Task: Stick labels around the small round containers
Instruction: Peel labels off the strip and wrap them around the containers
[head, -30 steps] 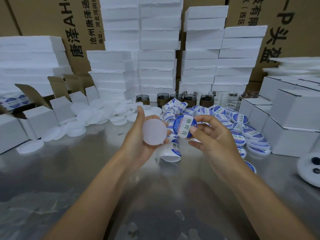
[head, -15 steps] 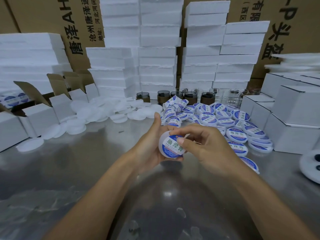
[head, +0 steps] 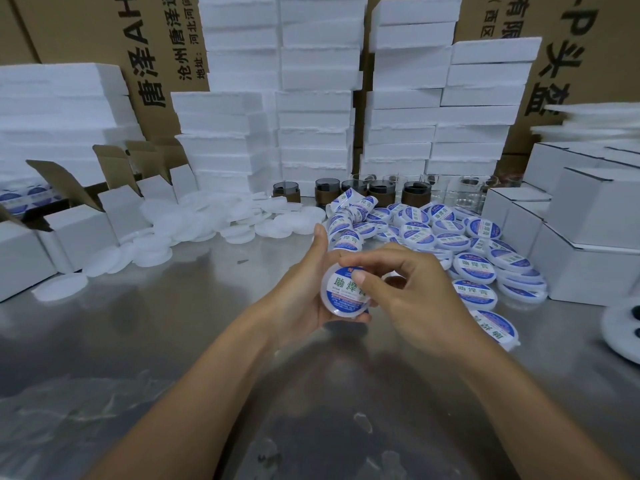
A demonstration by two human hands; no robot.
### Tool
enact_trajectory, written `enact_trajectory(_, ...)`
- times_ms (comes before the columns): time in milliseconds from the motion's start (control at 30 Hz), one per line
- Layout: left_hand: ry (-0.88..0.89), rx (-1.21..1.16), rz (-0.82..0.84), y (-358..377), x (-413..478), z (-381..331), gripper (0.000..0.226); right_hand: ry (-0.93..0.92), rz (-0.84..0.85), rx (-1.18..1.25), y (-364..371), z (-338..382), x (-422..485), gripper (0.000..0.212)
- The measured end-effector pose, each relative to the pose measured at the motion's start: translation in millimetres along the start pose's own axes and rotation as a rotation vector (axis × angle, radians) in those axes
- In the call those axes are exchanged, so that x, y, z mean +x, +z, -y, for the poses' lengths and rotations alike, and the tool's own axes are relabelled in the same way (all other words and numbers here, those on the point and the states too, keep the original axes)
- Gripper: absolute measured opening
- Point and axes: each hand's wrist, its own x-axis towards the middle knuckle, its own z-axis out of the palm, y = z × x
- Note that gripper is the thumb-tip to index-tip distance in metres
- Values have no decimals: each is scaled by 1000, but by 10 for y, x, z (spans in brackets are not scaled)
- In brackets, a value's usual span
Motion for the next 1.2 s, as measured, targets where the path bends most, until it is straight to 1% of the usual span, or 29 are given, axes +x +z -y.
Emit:
enact_trajectory(267, -4, 8, -3, 16, -5, -3, 85, 37, -47, 45, 32, 1, -9, 30)
enact_trajectory(500, -7, 14, 0, 27, -9, -12, 76, 45, -89, 65, 45, -17, -6, 28)
enact_trajectory(600, -3, 1, 3, 35, -22, -18, 75, 44, -107, 66, 49, -21, -5, 27)
enact_trajectory(900, -2, -15, 5, 48, -32, -18, 79, 13, -166, 60, 69, -37, -12, 28)
enact_trajectory(1033, -3, -17, 2, 59, -26, -17, 87, -33, -213, 14, 89, -64, -16, 30)
enact_trajectory(1100, -2, -34, 13, 67, -28, -25, 84, -55, -249, -64, 102, -75, -21, 27)
enact_trajectory(1200, 21, -84, 77, 112, -69, -44, 65, -117, -313, -167, 94, -84, -24, 23)
